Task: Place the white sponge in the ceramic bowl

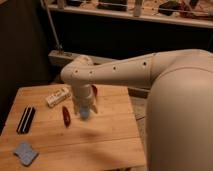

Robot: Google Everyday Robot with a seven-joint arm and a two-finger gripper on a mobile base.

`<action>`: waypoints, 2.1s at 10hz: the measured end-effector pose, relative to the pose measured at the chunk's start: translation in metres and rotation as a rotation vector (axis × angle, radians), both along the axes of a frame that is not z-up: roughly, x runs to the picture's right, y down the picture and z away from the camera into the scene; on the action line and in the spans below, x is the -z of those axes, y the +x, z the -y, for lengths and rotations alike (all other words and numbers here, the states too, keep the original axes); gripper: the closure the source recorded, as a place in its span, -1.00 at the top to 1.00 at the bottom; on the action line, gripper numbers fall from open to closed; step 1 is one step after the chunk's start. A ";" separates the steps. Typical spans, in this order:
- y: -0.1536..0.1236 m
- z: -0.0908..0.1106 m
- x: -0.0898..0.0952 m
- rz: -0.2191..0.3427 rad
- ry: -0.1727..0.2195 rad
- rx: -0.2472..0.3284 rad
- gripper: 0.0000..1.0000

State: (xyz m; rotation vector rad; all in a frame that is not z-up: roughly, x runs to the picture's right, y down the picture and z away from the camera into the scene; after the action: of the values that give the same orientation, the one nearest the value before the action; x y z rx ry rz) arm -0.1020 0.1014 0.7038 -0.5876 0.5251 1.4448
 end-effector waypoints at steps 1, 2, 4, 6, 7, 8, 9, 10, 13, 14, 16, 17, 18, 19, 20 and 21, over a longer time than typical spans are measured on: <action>0.000 0.000 0.000 0.000 0.000 0.000 0.30; 0.000 0.000 0.000 0.000 0.000 0.000 0.30; 0.000 0.000 0.000 0.000 0.000 0.000 0.30; 0.000 0.000 0.000 0.000 0.000 0.000 0.30; 0.000 0.000 0.000 0.000 0.000 0.000 0.30; 0.000 0.000 0.000 0.000 0.000 0.000 0.30; 0.000 0.000 0.000 0.000 0.000 0.000 0.30; 0.000 0.000 0.000 0.000 0.000 0.000 0.30; 0.000 0.000 0.000 0.000 0.000 0.000 0.30; 0.000 0.000 0.000 0.000 0.000 0.000 0.30; 0.000 0.000 0.000 0.000 0.000 0.000 0.30; 0.000 0.000 0.000 0.000 0.000 0.000 0.30; 0.000 0.000 0.000 0.000 0.000 0.000 0.30; 0.000 0.000 0.000 0.000 0.001 0.000 0.30; 0.000 0.000 0.001 0.000 0.002 0.001 0.30; -0.001 0.000 0.002 0.009 0.007 0.015 0.30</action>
State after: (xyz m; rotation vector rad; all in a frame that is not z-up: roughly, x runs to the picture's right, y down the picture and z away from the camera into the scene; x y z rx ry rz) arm -0.1031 0.1012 0.7021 -0.5838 0.5159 1.4288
